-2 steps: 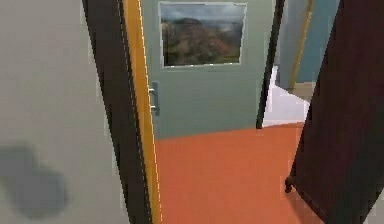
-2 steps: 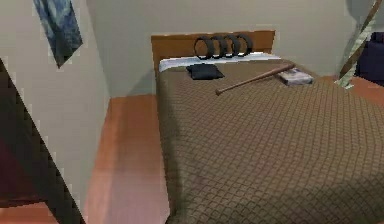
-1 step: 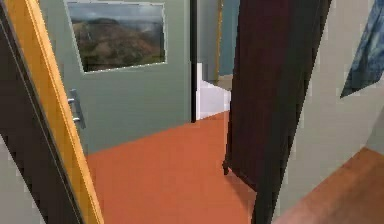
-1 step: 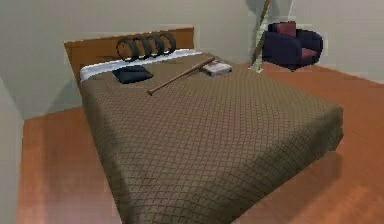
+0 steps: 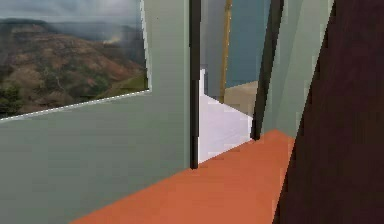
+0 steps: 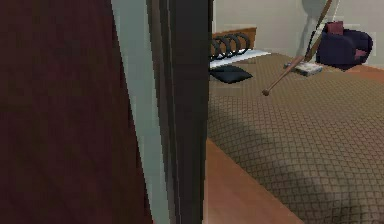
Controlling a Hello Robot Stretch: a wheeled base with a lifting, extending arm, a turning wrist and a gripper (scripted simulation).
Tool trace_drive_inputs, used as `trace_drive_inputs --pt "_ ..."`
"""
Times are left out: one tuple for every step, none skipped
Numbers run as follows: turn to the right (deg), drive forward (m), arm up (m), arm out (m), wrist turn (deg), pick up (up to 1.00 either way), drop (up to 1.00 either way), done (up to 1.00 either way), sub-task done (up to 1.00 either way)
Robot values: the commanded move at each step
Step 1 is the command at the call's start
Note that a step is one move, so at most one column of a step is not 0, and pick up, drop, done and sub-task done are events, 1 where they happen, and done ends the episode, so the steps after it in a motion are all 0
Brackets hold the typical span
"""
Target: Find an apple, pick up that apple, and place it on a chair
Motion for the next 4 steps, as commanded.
trace_drive_inputs --pt "3.0 0.00 0.00 0.00 0.0 0.00 0.00 0.00 0.00" --pt "0.0 0.50 0.00 0.00 0.0 0.00 0.00 0.00 0.00" --pt "9.0 0.00 0.00 0.00 0.0 0.00 0.00 0.00 0.00" --pt "0.0 0.20 0.00 0.00 0.0 0.00 0.00 0.00 0.00"
